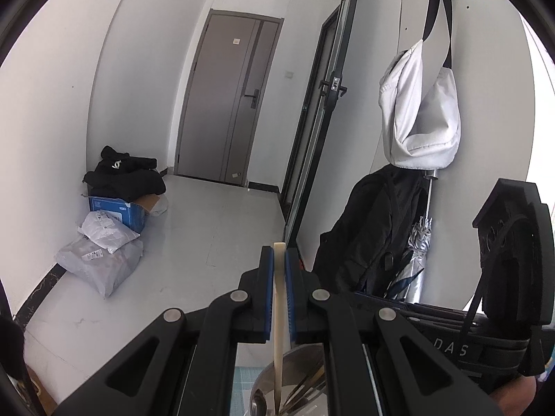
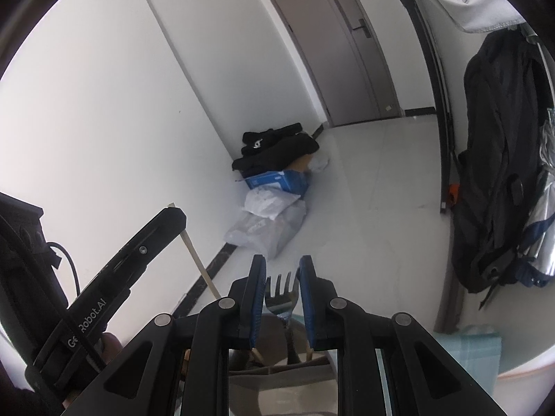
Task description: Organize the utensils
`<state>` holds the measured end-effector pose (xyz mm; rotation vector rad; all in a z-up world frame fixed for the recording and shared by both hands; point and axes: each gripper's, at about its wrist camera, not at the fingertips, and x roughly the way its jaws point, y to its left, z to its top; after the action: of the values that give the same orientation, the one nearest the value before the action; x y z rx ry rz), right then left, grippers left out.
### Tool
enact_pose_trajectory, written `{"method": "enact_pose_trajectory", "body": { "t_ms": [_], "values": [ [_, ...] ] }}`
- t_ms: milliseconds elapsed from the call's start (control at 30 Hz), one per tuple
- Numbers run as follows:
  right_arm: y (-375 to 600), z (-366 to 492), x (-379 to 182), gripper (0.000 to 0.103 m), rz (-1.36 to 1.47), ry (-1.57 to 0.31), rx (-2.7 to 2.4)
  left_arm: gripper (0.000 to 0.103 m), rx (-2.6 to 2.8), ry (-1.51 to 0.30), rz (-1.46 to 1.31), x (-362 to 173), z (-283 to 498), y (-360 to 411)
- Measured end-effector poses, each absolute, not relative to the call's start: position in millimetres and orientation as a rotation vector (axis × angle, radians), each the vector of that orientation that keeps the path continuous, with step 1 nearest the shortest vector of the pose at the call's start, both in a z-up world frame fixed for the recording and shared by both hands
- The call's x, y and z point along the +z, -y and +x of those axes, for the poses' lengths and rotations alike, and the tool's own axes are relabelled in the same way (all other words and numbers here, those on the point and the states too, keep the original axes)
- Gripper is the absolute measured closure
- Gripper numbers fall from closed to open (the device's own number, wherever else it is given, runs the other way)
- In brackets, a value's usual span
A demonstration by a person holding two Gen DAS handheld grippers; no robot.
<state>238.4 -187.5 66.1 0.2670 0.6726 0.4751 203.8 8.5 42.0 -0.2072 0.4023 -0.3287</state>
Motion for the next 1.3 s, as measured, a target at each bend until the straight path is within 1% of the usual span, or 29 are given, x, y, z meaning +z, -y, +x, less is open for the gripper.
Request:
{"method": "enact_pose_trajectory", "body": {
  "t_ms": [133, 367, 433, 500, 600, 667, 733, 800, 833, 1000, 1067, 1133, 1200, 1233, 1300],
  "values": [
    [187, 236, 63, 0.089, 0.263, -0.695, 0.486, 0.1, -0.352, -0.44, -0.207, 38, 198, -9],
    [188, 228, 61, 0.089, 0.271, -0.714, 0.479, 0.098, -0.388, -0.51, -0.164, 36, 185, -4],
    [195, 221, 64, 0.087, 0.29, -0.71, 0.456, 0.089, -0.379, -0.547, -0.197, 37, 185, -11],
    [204, 213, 66, 0.087, 0.3, -0.702, 0.428, 0.06, -0.358, -0.584, -0.217, 39, 185, -16],
    [215, 199, 67, 0.086, 0.311, -0.703, 0.396, 0.055, -0.335, -0.569, -0.233, 47, 175, -24],
    [223, 189, 68, 0.081, 0.313, -0.7, 0.375, 0.053, -0.298, -0.577, -0.229, 50, 169, -28],
    [229, 178, 69, 0.078, 0.325, -0.699, 0.366, 0.048, -0.274, -0.583, -0.237, 53, 161, -32],
    [233, 168, 69, 0.074, 0.335, -0.7, 0.355, 0.039, -0.237, -0.579, -0.238, 56, 152, -34],
    [235, 162, 70, 0.073, 0.338, -0.697, 0.353, 0.038, -0.226, -0.576, -0.238, 57, 147, -35],
    [238, 131, 71, 0.068, 0.332, -0.689, 0.348, 0.023, -0.169, -0.579, -0.282, 64, 124, -40],
    [238, 117, 72, 0.06, 0.336, -0.682, 0.346, 0.022, -0.146, -0.554, -0.275, 65, 113, -40],
    [239, 103, 73, 0.056, 0.336, -0.673, 0.351, 0.022, -0.125, -0.501, -0.254, 69, 98, -38],
    [239, 91, 72, 0.047, 0.329, -0.67, 0.352, 0.012, -0.101, -0.496, -0.248, 69, 90, -38],
    [239, 86, 71, 0.044, 0.326, -0.668, 0.358, 0.011, -0.095, -0.501, -0.256, 68, 86, -38],
    [238, 74, 67, 0.044, 0.319, -0.67, 0.361, 0.009, -0.088, -0.516, -0.272, 63, 79, -40]
  ]
}}
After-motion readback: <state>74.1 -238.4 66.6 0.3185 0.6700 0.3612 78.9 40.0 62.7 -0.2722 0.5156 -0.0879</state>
